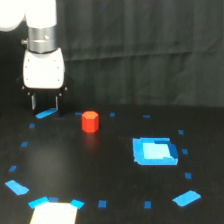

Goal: Pick up the red object from the table

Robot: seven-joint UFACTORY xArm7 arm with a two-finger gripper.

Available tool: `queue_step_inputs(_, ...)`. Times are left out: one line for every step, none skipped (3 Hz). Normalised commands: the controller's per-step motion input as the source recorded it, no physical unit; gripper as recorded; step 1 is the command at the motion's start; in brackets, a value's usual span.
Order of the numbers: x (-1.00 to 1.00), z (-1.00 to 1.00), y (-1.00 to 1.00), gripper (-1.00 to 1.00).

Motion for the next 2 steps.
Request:
queue_step_inputs(1.00,-0.04,-0.53,1.00)
queue_step_inputs(1.00,-0.64,-0.46,1.00)
